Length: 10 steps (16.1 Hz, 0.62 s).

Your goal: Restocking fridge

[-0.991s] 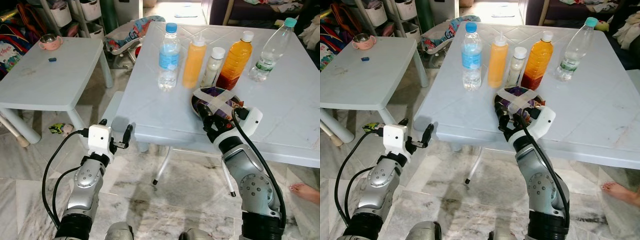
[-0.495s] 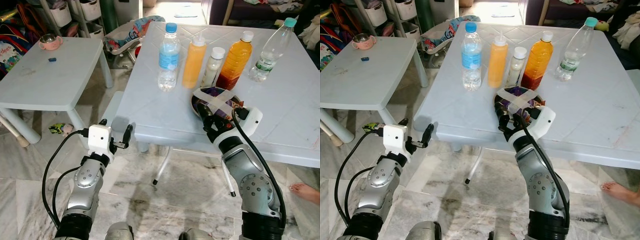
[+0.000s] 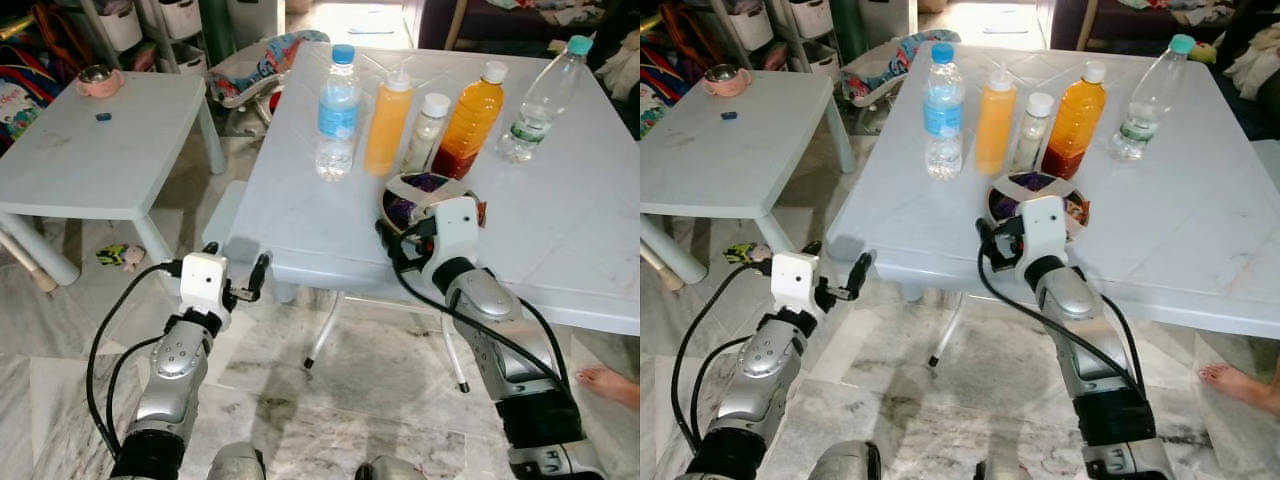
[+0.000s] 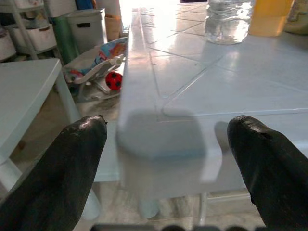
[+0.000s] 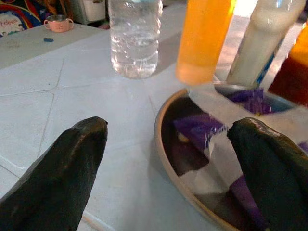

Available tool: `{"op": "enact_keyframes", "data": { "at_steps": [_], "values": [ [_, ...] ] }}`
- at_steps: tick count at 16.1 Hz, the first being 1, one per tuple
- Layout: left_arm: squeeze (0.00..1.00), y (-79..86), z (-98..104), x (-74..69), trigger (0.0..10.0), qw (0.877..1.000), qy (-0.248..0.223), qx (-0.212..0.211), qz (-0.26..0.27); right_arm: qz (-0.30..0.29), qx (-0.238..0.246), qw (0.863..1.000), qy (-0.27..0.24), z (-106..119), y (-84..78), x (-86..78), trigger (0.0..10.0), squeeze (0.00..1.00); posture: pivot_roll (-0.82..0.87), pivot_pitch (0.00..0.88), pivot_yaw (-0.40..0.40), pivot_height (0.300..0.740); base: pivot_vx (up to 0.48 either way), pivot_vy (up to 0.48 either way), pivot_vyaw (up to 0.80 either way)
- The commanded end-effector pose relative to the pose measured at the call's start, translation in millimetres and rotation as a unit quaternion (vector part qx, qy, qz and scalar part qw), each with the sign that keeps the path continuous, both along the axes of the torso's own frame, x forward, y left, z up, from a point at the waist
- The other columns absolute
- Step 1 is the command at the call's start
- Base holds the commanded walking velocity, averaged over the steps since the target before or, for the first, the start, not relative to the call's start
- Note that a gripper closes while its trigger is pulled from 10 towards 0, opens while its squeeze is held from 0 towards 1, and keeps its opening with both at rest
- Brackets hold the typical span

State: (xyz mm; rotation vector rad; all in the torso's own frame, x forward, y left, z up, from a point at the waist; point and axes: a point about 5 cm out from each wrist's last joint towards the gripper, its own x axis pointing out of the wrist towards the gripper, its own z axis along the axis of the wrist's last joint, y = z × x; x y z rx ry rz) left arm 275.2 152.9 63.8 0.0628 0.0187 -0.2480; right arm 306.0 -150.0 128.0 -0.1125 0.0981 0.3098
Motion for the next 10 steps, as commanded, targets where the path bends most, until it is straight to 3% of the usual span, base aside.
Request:
{"op": "enact_keyframes", "data": {
  "at_steps": [1,3,9,10],
  "values": [
    [0.00,1.3,0,1.1,10.0,1.000,0.003,0.005,-0.002,0.017,-0.023,1.000,-0.010,-2,0.0,1.9,10.0,0.00,0.02,0.054,0.016,0.740,0.000,0.000,0.00],
    [0.00,1.4,0,0.9,10.0,1.000,0.004,0.006,-0.003,0.042,-0.062,0.997,-0.026,-4,0.7,4.1,10.0,0.00,0.02,0.056,0.016,0.740,0.000,0.000,0.00],
    [0.00,3.6,0,-0.8,10.0,1.000,0.006,0.010,-0.005,0.070,-0.092,0.993,0.014,-28,-5.7,11.0,10.0,0.00,0.04,0.066,0.022,0.740,0.000,0.000,0.00],
    [0.00,5.0,0,-1.6,10.0,1.000,0.007,0.013,-0.006,0.075,-0.086,0.993,0.019,-31,-6.2,15.3,3.9,0.00,0.04,0.067,0.026,0.740,0.000,0.000,0.00]
  ]
}}
